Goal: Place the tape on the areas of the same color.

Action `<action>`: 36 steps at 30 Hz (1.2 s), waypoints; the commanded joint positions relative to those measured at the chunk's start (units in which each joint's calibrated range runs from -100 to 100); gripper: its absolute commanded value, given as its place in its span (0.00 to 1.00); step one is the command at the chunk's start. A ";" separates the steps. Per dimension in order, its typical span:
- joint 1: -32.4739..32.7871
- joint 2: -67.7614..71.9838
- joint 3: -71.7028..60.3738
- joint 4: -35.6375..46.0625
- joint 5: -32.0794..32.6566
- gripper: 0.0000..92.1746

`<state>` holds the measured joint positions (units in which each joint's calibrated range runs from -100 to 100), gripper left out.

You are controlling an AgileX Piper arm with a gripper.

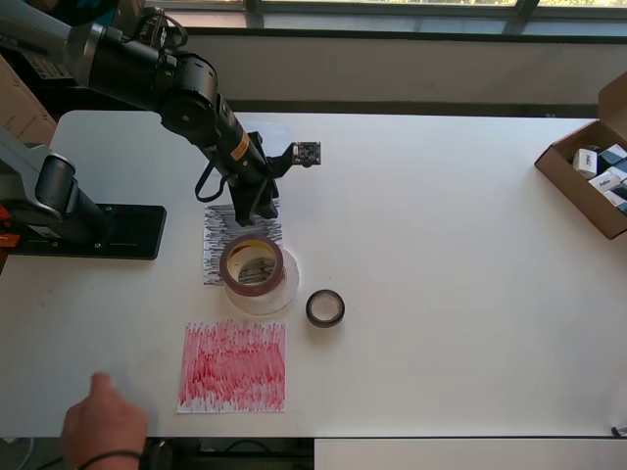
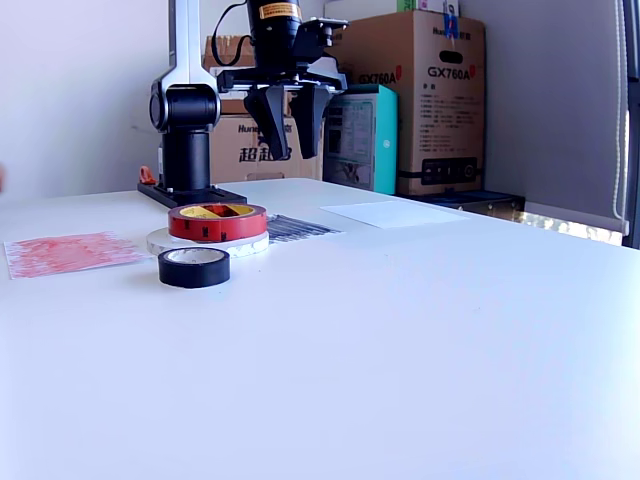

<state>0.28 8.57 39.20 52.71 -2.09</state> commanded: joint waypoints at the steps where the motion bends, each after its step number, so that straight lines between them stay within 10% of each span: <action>1: 0.29 0.60 0.47 0.20 0.30 0.47; 36: -16.44 0.51 5.55 -0.05 -15.34 0.47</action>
<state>-16.22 8.57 44.87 52.60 -17.27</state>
